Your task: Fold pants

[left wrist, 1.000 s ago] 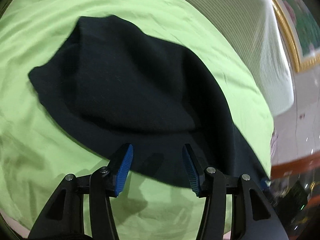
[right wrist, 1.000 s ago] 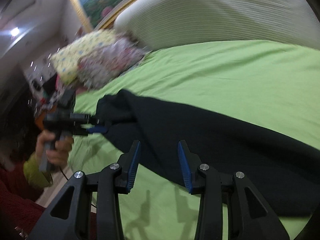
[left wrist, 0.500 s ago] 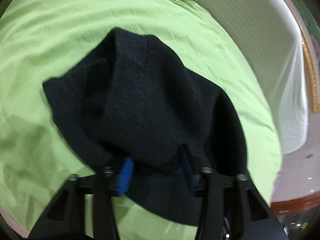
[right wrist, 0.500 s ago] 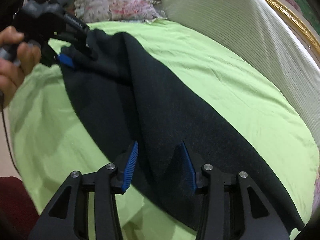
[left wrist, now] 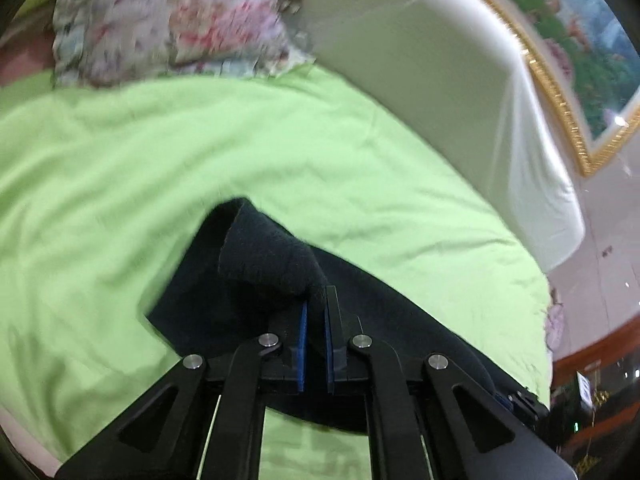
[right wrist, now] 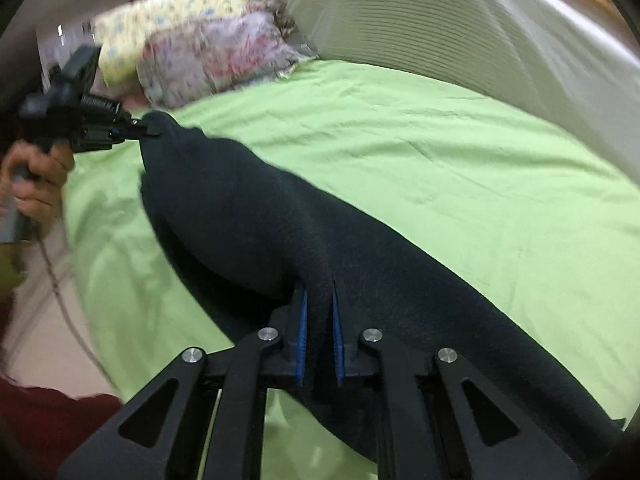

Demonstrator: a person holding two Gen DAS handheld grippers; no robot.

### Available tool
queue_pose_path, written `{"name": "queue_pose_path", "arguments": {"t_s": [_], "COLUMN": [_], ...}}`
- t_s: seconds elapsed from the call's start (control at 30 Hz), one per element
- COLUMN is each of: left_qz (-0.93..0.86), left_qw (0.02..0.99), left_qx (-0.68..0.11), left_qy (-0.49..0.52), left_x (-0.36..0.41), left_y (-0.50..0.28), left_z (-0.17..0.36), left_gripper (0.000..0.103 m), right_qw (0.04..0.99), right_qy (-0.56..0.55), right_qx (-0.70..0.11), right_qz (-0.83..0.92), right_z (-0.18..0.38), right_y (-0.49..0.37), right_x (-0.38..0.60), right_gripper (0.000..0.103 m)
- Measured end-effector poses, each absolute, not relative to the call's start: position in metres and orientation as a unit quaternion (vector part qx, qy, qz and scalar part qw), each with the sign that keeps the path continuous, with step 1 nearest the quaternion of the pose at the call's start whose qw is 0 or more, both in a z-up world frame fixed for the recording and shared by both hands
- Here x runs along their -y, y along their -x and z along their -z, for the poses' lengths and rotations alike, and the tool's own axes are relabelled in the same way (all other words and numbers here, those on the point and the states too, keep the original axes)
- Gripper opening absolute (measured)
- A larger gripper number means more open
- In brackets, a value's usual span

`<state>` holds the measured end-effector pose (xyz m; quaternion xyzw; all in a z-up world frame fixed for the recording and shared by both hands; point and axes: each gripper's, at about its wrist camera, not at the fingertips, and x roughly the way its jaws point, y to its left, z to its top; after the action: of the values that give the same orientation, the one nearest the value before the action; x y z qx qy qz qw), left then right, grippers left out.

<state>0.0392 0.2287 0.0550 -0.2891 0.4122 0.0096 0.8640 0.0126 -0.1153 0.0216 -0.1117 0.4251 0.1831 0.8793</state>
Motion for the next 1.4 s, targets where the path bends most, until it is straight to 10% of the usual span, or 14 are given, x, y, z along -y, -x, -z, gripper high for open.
{"name": "queue_pose_path", "arguments": {"t_s": [0.67,0.83,0.97,1.4], "left_qz": [-0.029,-0.044,-0.092,-0.096], "left_qw": [0.836,0.840,0.847,0.816], "left_qx": [-0.475,-0.475,-0.465,-0.483], "left_qy": [0.274,0.259,0.240,0.304], "left_x": [-0.257,-0.259,-0.259,-0.269], "left_y": [-0.010,-0.004,0.008,-0.010], "left_z": [0.035,0.030,0.021,0.042], "left_gripper": [0.007,0.020,0.057,0.060], "right_qw": [0.843,0.835,0.843,0.851], "right_qy": [0.119,0.103,0.068,-0.018], "right_qx": [-0.488,-0.503,-0.483,-0.488], "right_qz": [-0.192,-0.198,-0.227,-0.192], "right_z": [0.022,0.019,-0.002,0.003], "right_y": [-0.018,-0.017,-0.016,-0.163], "right_x": [0.104,0.107,0.106,0.091], "right_gripper": [0.012,0.030,0.044,0.044]}}
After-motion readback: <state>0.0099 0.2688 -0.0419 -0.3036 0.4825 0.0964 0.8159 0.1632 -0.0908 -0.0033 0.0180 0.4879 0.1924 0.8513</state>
